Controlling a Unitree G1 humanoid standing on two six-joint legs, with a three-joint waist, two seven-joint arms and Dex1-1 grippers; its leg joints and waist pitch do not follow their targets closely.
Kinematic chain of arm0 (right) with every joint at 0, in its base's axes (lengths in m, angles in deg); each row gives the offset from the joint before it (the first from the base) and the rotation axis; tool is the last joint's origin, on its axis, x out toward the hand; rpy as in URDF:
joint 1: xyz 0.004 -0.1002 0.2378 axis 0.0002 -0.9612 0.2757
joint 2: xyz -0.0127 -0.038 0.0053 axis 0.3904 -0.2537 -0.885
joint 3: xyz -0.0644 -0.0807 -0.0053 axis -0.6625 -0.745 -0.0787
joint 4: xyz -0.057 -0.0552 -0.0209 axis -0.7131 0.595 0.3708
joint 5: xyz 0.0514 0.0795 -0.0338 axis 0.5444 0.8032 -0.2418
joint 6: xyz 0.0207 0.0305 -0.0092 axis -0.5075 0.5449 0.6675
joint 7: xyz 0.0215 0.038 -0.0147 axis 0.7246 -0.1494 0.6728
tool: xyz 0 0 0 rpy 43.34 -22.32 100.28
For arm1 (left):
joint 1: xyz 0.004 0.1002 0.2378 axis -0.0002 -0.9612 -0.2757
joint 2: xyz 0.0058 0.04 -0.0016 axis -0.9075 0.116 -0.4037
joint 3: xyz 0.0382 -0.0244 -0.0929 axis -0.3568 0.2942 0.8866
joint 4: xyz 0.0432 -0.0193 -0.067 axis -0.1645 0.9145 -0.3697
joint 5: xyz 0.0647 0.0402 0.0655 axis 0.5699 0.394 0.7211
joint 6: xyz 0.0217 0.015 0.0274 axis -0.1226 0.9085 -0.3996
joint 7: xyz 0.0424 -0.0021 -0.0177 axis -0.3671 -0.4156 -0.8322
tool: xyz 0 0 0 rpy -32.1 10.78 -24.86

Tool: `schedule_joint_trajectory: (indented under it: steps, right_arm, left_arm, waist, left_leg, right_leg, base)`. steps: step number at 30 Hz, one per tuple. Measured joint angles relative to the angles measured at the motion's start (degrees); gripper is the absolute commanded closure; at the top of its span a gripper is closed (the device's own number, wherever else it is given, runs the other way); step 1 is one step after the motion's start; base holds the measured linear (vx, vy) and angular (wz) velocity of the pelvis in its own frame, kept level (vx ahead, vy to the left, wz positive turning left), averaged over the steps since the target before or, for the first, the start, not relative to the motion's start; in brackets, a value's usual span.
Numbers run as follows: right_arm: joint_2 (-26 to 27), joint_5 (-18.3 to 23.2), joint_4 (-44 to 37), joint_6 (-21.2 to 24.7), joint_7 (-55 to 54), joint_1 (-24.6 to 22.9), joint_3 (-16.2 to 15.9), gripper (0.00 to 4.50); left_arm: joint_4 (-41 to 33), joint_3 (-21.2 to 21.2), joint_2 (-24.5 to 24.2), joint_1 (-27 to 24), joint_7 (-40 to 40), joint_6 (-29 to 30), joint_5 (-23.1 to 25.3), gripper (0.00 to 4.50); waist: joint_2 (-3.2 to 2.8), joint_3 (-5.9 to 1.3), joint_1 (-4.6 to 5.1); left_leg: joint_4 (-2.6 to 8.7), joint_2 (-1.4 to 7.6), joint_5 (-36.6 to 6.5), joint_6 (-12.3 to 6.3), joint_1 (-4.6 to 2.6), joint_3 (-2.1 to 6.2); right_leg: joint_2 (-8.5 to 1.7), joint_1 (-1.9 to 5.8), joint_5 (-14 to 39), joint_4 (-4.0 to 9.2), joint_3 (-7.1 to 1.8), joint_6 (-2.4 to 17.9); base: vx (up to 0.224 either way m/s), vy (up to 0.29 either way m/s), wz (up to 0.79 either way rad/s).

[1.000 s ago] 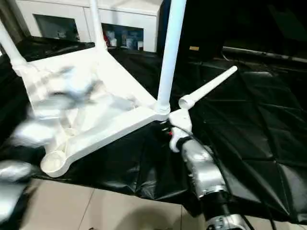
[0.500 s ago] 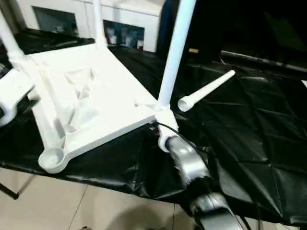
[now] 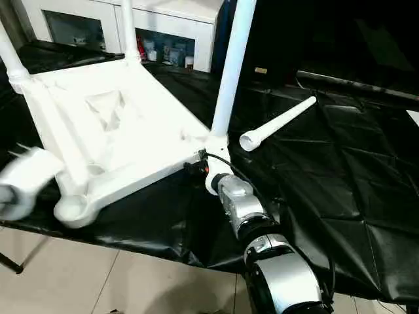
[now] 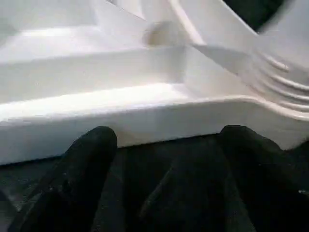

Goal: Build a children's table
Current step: Rotate table base

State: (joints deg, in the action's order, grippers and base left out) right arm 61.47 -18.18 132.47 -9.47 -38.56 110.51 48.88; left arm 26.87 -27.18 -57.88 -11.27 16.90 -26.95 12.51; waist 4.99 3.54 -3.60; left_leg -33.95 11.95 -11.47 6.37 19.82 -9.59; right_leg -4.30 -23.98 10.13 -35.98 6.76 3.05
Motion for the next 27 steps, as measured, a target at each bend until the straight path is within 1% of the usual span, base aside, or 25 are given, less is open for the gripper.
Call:
schedule_joint_trajectory:
  steps: [1, 3, 5, 7, 9, 10, 11, 13, 14, 15, 18, 20, 23, 24, 27]
  right_arm:
    - [-0.2, 0.0, -0.2, -0.3, 0.6, -0.2, -0.1, 0.62]
    - [-1.2, -0.2, -2.5, -1.4, 2.5, -2.2, -0.5, 0.62]
    - [-1.5, -0.2, -3.4, -1.5, 3.3, -3.3, -0.9, 0.62]
    - [-2.7, -0.2, -6.1, -1.5, 4.5, -5.7, -1.5, 0.62]
    - [-4.4, -0.3, -11.8, -1.3, 6.0, -9.8, -1.9, 0.62]
    - [-4.5, -0.3, -12.8, -1.2, 6.4, -10.6, -2.0, 0.62]
    - [-4.7, -0.3, -14.2, -0.9, 6.6, -11.6, -2.2, 0.62]
    - [-5.2, -0.3, -17.8, -0.2, 7.4, -13.9, -2.6, 0.62]
    - [-5.3, -0.4, -18.5, 0.0, 7.5, -14.3, -2.6, 0.62]
    - [-5.9, -0.6, -21.6, 0.6, 7.9, -16.0, -3.0, 0.62]
    - [-6.7, -0.7, -24.8, 1.8, 7.6, -17.2, -3.4, 0.62]
    - [-6.8, -0.7, -26.5, 2.5, 7.4, -17.3, -3.4, 0.62]
    - [-7.5, -0.7, -31.1, 4.8, 6.4, -18.7, -3.1, 0.62]
    - [-7.8, -0.7, -33.1, 5.9, 6.1, -19.2, -2.7, 0.62]
    - [-8.3, -0.7, -38.0, 8.1, 5.8, -19.8, -2.4, 0.62]
  left_arm:
    - [0.3, 0.0, 1.0, 0.4, -0.2, -0.2, -0.5, 2.74]
    - [2.9, -0.9, 4.8, 1.8, -1.3, -2.6, -1.1, 2.74]
    - [4.0, -2.1, 5.8, 2.1, -1.7, -3.7, -1.5, 2.74]
    - [6.2, -2.0, 8.1, 3.2, -3.6, -5.0, -1.5, 2.74]
    - [9.8, -2.1, 11.7, 5.4, -6.9, -6.8, -1.1, 2.74]
    - [10.5, -2.1, 12.3, 5.6, -7.8, -7.5, -0.9, 2.74]
    - [11.4, -2.2, 12.9, 6.3, -8.5, -8.1, -0.9, 2.74]
    - [14.3, -2.7, 14.6, 8.0, -10.4, -10.2, -0.6, 2.74]
    - [14.9, -2.8, 15.0, 8.4, -10.8, -10.6, -0.6, 2.74]
    - [17.7, -2.9, 17.0, 10.1, -12.6, -13.0, -0.3, 2.74]
    - [20.9, -3.3, 20.0, 12.8, -14.6, -16.2, -0.4, 2.74]
    - [21.9, -3.6, 21.1, 13.8, -15.2, -17.6, -0.7, 2.74]
    - [27.0, -4.4, 23.3, 16.5, -16.7, -22.5, -0.6, 2.74]
    - [29.8, -4.8, 24.1, 17.8, -17.7, -24.8, -0.2, 2.74]
    - [33.0, -5.7, 24.5, 19.2, -18.9, -27.7, 0.5, 2.74]
  waist:
    - [-0.01, 0.00, -0.05]
    - [-0.37, 0.07, -0.58]
    - [-0.45, 0.12, -0.59]
    - [-0.63, 0.19, -0.94]
    - [-1.11, 0.29, -1.48]
    - [-1.21, 0.35, -1.39]
    - [-1.28, 0.39, -1.42]
    - [-1.45, 0.44, -1.50]
    - [-1.55, 0.44, -1.55]
    - [-1.82, 0.42, -1.54]
    - [-2.10, 0.43, -1.47]
    - [-2.32, 0.36, -1.33]
    - [-2.88, 0.30, -1.30]
    - [-3.05, 0.31, -1.34]
    - [-3.34, 0.30, -1.26]
  left_leg:
    - [-0.01, 0.00, 0.0, 0.00, 0.00, 0.00]
    - [-0.08, -0.01, 0.0, -0.01, 0.01, -0.05]
    - [-0.14, 0.00, 0.0, -0.03, 0.13, -0.02]
    - [-0.16, 0.00, 0.0, -0.06, 0.12, 0.00]
    - [-0.19, -0.01, 0.1, -0.13, 0.07, -0.03]
    - [-0.19, 0.00, 0.1, -0.13, 0.01, -0.05]
    - [-0.19, 0.00, 0.1, -0.14, 0.16, -0.02]
    - [-0.19, 0.01, 0.1, -0.14, 0.20, 0.03]
    - [-0.19, 0.01, 0.1, -0.14, 0.19, 0.05]
    - [-0.19, 0.00, 0.1, -0.19, 0.17, 0.07]
    - [-0.21, -0.01, 0.2, -0.26, 0.20, 0.08]
    - [-0.21, 0.00, 0.2, -0.26, 0.26, 0.11]
    - [-0.16, 0.00, 0.2, -0.27, 0.25, 0.10]
    - [-0.15, -0.01, 0.2, -0.28, 0.26, 0.10]
    - [-0.15, 0.00, 0.3, -0.41, 0.29, 0.16]
  right_leg:
    - [0.00, 0.02, 0.0, 0.00, 0.01, 0.0]
    - [-0.01, 0.13, 0.0, 0.03, -0.03, 0.0]
    - [0.00, 0.10, 0.0, 0.01, -0.04, 0.0]
    - [0.01, 0.13, 0.0, 0.02, -0.03, 0.0]
    - [0.00, 0.25, 0.0, 0.08, -0.04, 0.0]
    - [0.00, 0.22, 0.0, 0.07, -0.07, 0.0]
    - [0.02, 0.20, -0.1, 0.06, -0.07, 0.0]
    - [0.05, 0.26, -0.1, 0.08, -0.03, -0.1]
    - [0.05, 0.27, 0.0, 0.09, -0.03, -0.1]
    - [0.04, 0.28, 0.0, 0.21, -0.01, -0.3]
    - [0.04, 0.31, -0.1, 0.31, -0.01, -0.4]
    - [0.04, 0.31, -0.2, 0.39, -0.02, -0.4]
    - [0.10, 0.47, -0.2, 0.68, 0.01, -0.5]
    - [0.10, 0.47, -0.3, 0.78, 0.00, -0.6]
    - [0.11, 0.48, -0.3, 0.90, -0.02, -0.6]
  base:
    - [0.000, 0.000, 0.00]
    - [0.000, 0.000, 0.00]
    - [0.000, 0.000, 0.00]
    - [0.000, 0.000, 0.00]
    - [0.000, 0.000, 0.00]
    - [0.000, 0.000, 0.00]
    - [0.000, 0.000, 0.00]
    - [0.000, 0.000, 0.00]
    - [0.000, 0.000, 0.00]
    - [0.000, 0.000, 0.00]
    - [0.000, 0.000, 0.00]
    - [0.000, 0.000, 0.00]
    - [0.000, 0.000, 0.00]
    - [0.000, 0.000, 0.00]
    - [0.000, 0.000, 0.00]
